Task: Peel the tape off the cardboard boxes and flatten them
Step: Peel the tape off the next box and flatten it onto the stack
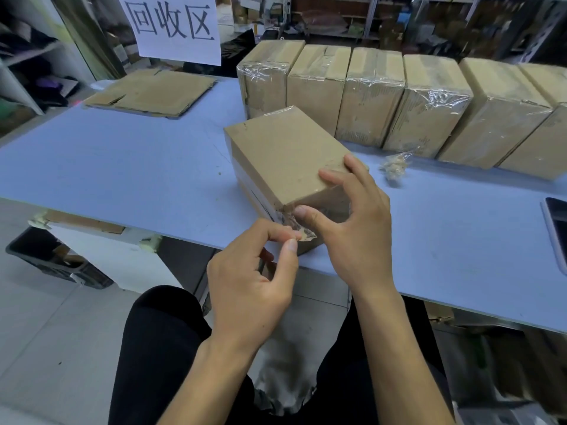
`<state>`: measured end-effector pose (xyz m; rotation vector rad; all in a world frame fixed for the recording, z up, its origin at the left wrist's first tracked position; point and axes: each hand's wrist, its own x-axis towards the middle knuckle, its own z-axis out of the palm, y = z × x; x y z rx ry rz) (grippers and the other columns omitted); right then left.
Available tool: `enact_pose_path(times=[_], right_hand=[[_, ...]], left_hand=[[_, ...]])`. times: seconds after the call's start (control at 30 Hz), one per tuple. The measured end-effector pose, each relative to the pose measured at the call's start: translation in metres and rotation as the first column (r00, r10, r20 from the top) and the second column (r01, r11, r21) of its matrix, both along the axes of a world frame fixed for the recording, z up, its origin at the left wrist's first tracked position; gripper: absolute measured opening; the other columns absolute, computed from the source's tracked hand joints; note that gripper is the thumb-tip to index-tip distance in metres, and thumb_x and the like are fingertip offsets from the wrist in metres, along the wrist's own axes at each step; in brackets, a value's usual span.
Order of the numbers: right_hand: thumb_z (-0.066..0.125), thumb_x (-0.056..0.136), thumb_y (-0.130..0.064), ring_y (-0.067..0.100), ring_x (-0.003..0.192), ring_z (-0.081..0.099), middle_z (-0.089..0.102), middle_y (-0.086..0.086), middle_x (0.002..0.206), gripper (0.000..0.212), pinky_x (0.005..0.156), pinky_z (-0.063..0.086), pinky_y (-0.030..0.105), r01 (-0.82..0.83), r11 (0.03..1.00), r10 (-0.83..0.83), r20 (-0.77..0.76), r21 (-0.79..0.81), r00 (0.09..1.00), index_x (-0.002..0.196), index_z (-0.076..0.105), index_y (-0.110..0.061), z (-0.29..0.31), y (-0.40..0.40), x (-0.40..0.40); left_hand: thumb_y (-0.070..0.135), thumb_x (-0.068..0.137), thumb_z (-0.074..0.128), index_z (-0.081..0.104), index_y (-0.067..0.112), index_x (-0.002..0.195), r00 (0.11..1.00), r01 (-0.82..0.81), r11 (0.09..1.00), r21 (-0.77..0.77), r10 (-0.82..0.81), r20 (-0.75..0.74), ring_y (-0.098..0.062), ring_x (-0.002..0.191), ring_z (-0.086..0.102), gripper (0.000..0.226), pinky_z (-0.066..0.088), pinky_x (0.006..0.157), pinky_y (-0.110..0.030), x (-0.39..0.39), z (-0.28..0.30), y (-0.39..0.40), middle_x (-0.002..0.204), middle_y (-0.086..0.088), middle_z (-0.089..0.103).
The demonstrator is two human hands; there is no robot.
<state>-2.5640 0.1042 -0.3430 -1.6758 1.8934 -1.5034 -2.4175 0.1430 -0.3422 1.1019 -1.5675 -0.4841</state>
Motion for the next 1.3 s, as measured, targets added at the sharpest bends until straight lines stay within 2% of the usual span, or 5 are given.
enact_pose_path(times=[0.37,0.57,0.9,1.13,1.3], right_hand=[[0.079,0.085,-0.029,0.018,0.141,0.036,0.043,-0.016,0.153,0.040,0.107,0.024,0.010,-0.092,0.995,0.090,0.069,0.030,0.994,0.124,0.069,-0.036,0.001,0.001,-0.011],[0.077,0.087,-0.024,0.020,0.140,0.036,0.042,-0.014,0.154,0.040,0.102,0.015,-0.002,-0.086,0.996,0.084,0.048,0.034,0.995,0.125,0.068,-0.036,0.001,0.002,-0.011],[0.077,0.086,-0.026,0.021,0.139,0.036,0.041,-0.016,0.153,0.042,0.107,0.019,0.005,-0.087,0.996,0.087,0.039,0.006,0.995,0.126,0.067,-0.036,-0.001,0.002,-0.011],[0.079,0.076,-0.005,0.016,0.126,0.034,0.031,-0.027,0.152,0.072,0.099,0.016,-0.003,-0.157,0.984,0.164,-0.080,0.081,0.983,0.134,0.058,-0.042,-0.001,0.005,-0.025],[0.075,0.074,-0.006,0.016,0.138,0.026,0.024,-0.022,0.161,0.077,0.110,0.025,0.020,-0.229,0.962,0.240,-0.060,0.148,0.969,0.140,0.053,-0.040,0.002,0.007,-0.025]], left_hand=[[0.020,0.091,0.062,0.054,0.035,0.113,0.990,0.061,0.994,0.093,-0.048,-0.135,-0.013,0.085,0.069,0.028,0.050,0.065,-0.025,0.001,0.004,-0.004,0.088,0.015,0.073],[0.041,0.080,0.072,0.068,0.025,0.118,0.983,-0.096,0.995,-0.030,0.100,0.152,-0.011,0.079,0.055,0.041,0.042,0.070,-0.018,-0.018,0.006,-0.020,0.080,0.013,0.053],[0.004,0.088,0.074,0.078,0.008,0.088,0.949,-0.281,0.905,-0.318,0.312,0.050,-0.024,0.062,0.049,0.006,0.041,0.054,-0.036,-0.028,-0.013,-0.034,0.075,0.000,0.052],[0.009,0.091,0.064,0.073,0.009,0.092,0.971,-0.229,0.962,-0.147,0.236,0.034,-0.025,0.080,0.053,0.009,0.046,0.068,-0.034,-0.036,-0.008,-0.031,0.088,0.015,0.040],[0.004,0.087,0.060,0.070,0.011,0.092,0.989,-0.117,0.988,-0.104,0.125,0.081,-0.025,0.089,0.054,0.013,0.046,0.076,-0.021,-0.032,-0.004,-0.030,0.092,0.015,0.041]])
